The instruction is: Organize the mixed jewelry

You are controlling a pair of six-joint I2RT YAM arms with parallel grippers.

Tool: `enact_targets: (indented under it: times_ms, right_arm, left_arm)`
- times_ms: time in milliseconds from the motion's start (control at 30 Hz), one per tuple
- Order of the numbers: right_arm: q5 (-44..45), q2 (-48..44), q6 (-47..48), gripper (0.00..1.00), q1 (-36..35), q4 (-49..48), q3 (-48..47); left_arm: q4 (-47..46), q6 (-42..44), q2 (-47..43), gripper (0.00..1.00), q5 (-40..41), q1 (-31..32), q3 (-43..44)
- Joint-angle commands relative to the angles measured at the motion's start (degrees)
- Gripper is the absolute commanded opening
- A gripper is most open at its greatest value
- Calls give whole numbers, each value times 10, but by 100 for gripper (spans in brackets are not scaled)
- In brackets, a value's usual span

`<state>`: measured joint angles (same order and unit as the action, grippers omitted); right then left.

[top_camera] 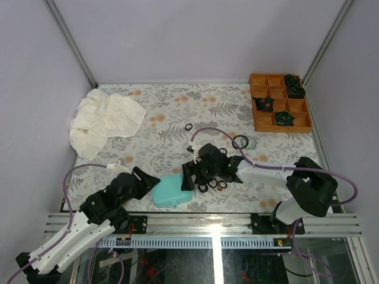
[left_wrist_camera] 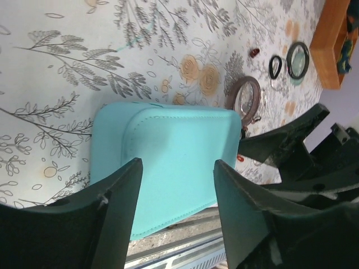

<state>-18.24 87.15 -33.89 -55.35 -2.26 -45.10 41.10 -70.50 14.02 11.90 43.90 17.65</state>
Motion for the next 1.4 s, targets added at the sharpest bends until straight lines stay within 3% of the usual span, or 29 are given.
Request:
enact_targets:
  times_ms: [0, 300, 667, 767, 867, 1000, 1100, 1367]
  right_arm:
    - [-16, 1, -11, 87, 1, -41, 0]
    - [-15, 8, -19, 87, 0, -48, 3]
    - [-42, 30, -33, 86, -2, -73, 7]
    - [-47, 32, -33, 80, -9, -75, 0]
    - [-44, 32, -35, 65, -17, -72, -11]
    - [-43, 36, -34, 54, -25, -61, -27]
    - [-43, 35, -34, 51, -31, -53, -39]
    - [-40, 29, -32, 50, -41, -27, -78]
  left_arm:
    - [35, -34, 0, 56, 62, 3, 19]
    - [63, -59, 58, 59, 77, 5, 27]
    - [3, -74, 50, 58, 33, 5, -20]
    - [-24, -71, 56, 52, 23, 6, -25]
    - [-50, -69, 61, 43, 14, 6, -33]
    - [-59, -67, 57, 32, 14, 7, -35]
    - [-57, -62, 47, 25, 13, 7, -28]
    - [-41, -44, 51, 24, 28, 6, 25]
